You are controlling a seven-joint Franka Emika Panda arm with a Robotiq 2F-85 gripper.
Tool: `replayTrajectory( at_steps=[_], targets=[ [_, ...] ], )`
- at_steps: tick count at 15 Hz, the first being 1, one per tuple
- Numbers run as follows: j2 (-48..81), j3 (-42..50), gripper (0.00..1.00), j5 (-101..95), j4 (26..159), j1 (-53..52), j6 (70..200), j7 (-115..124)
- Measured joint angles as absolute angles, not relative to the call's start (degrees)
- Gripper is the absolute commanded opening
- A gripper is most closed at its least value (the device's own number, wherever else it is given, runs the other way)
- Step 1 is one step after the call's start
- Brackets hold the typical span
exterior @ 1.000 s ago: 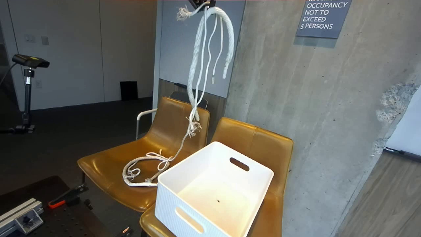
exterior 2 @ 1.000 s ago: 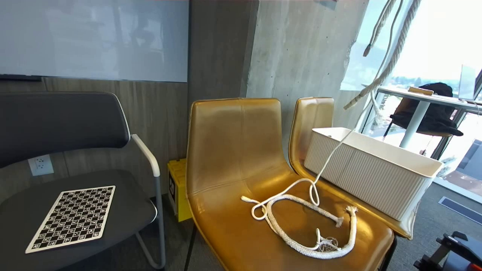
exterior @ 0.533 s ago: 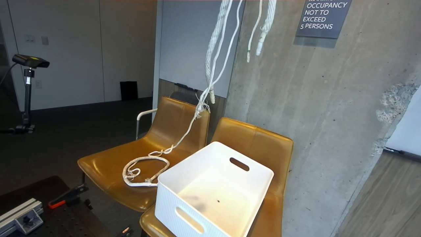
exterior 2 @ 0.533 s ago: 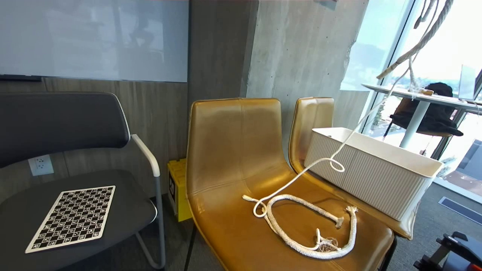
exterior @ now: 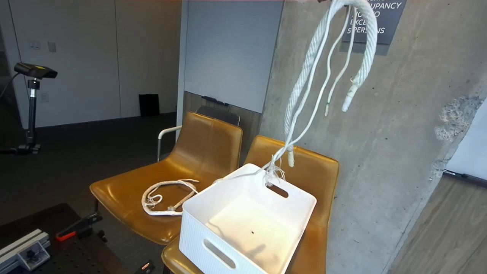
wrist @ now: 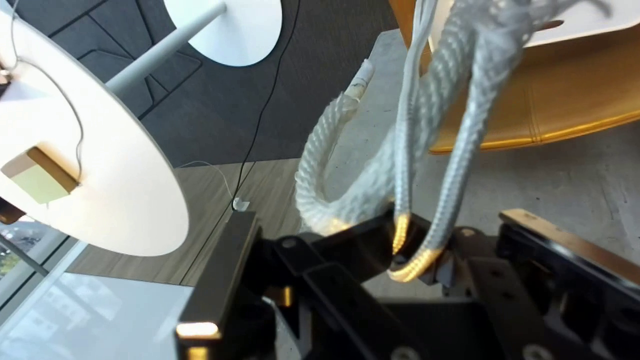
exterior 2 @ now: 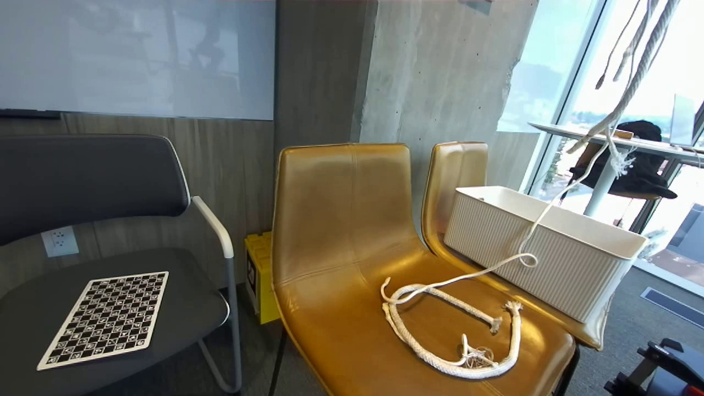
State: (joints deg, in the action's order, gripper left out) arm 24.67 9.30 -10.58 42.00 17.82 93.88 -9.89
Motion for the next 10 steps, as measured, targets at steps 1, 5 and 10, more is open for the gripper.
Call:
replayTrajectory(
  at_steps=[1, 5, 10],
  targets=[
    [26.78, 9.2, 0.0, -9.14, 42.06, 18.87, 94.7, -10.01],
    [32.51, 7.7, 0.0, -6.7, 44.79, 18.71, 96.97, -9.01],
    [31.59, 5.53, 0.0, -6.68, 57.19, 13.03, 100.13, -3.27]
  ],
)
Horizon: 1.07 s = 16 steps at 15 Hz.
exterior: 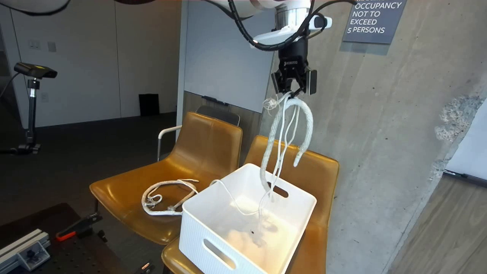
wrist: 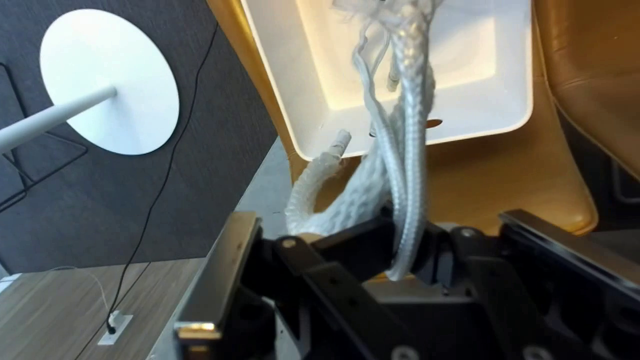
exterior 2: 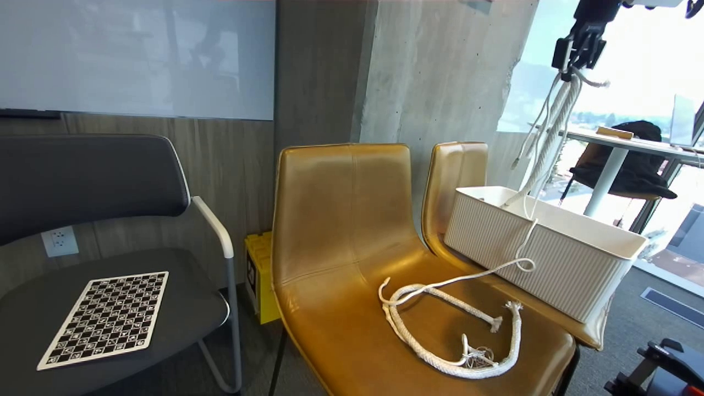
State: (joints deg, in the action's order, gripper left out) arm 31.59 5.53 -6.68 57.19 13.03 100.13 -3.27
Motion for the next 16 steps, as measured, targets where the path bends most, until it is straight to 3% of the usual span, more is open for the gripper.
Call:
replayTrajectory(
  at_steps=[8, 9, 10, 16],
  targets=[
    [25.76, 6.17, 0.0, -6.74, 81.52, 11.28, 108.03, 0.62],
    [24.6, 6.39, 0.25, -6.62, 84.64, 11.48, 109.49, 0.54],
    [23.42, 6.53, 0.26, -6.6, 87.66, 11.63, 111.01, 0.43],
    [13.46, 6.86, 0.69, -8.28, 106.21, 10.39, 121.25, 0.74]
  ],
)
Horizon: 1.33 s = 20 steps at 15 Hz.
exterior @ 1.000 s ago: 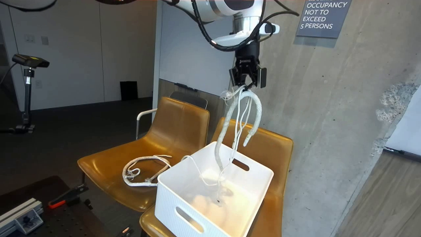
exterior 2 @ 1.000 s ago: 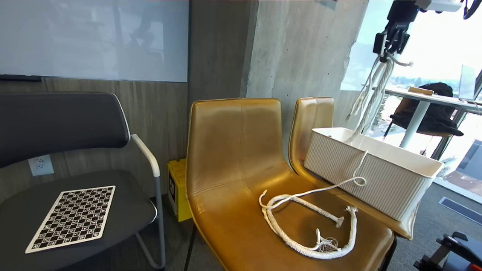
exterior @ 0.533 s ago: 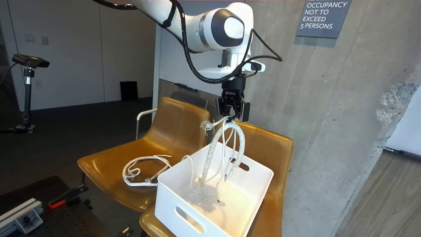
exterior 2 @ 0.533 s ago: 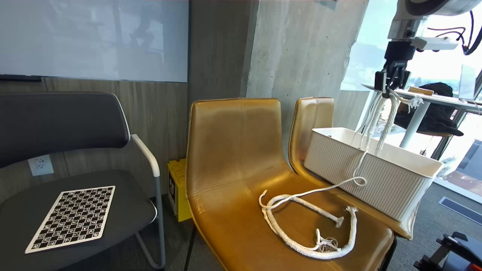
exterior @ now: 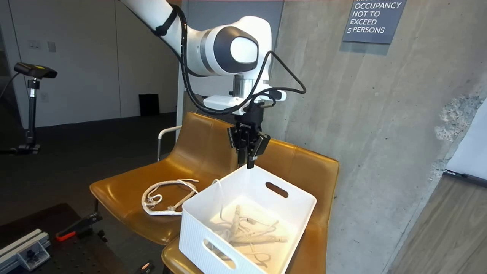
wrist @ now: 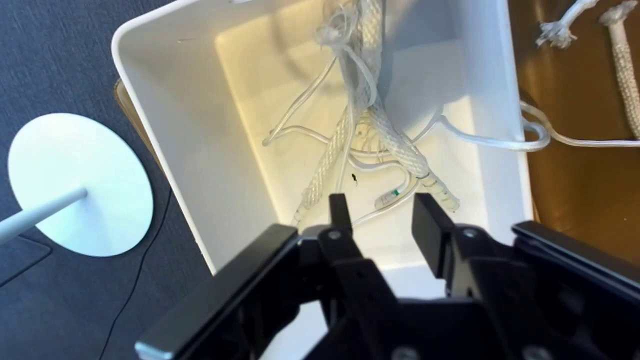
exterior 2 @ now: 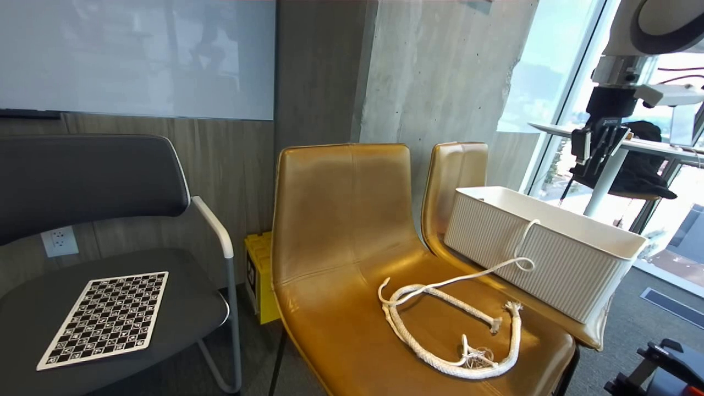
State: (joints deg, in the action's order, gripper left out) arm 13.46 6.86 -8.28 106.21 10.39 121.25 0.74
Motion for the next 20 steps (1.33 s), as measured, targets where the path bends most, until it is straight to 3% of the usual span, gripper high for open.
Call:
replayTrajectory(
  at_steps=[4, 12, 20],
  targets=[
    [4.19, 5.47, 0.99, -12.11, 114.99, 6.04, 123.84, 3.12],
    [-3.08, -3.97, 1.0, -10.8, 128.14, -4.17, 130.76, 1.97],
    [9.78, -7.73, 1.0, -7.61, 128.08, -7.77, 142.03, -5.11]
  ],
)
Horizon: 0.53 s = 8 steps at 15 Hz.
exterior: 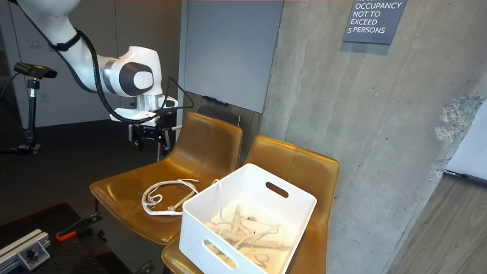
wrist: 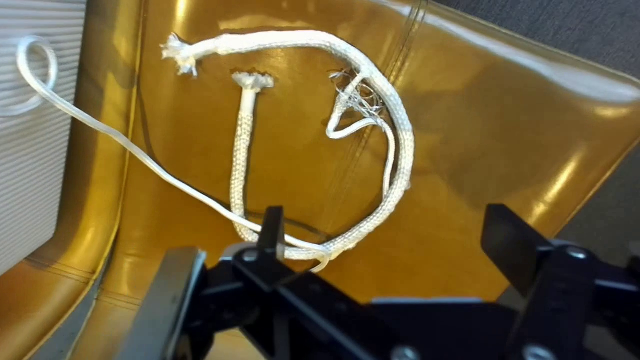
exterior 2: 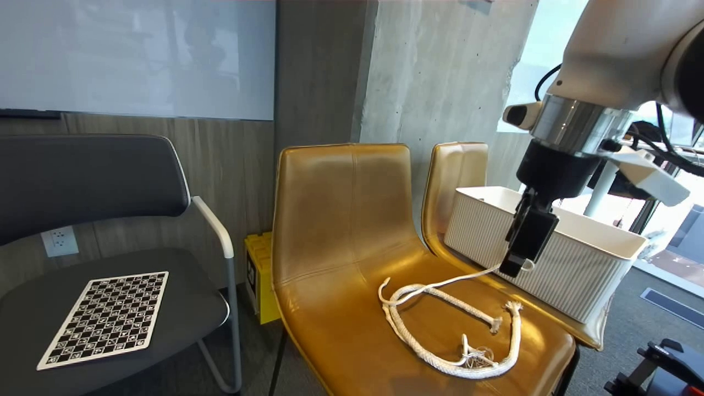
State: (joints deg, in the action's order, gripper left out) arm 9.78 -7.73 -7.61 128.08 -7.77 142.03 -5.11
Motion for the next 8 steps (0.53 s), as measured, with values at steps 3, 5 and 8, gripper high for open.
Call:
replayTrajectory(
  at_steps=[3, 5, 8],
  targets=[
    [17.76, -8.96, 1.0, -7.61, 123.11, -9.46, 143.05, -5.09],
    [22.87, -9.15, 1.0, -7.62, 119.28, -10.46, 143.05, -5.09],
    [29.89, -9.02, 1.0, -7.64, 113.78, -10.83, 143.05, -5.0]
  ],
)
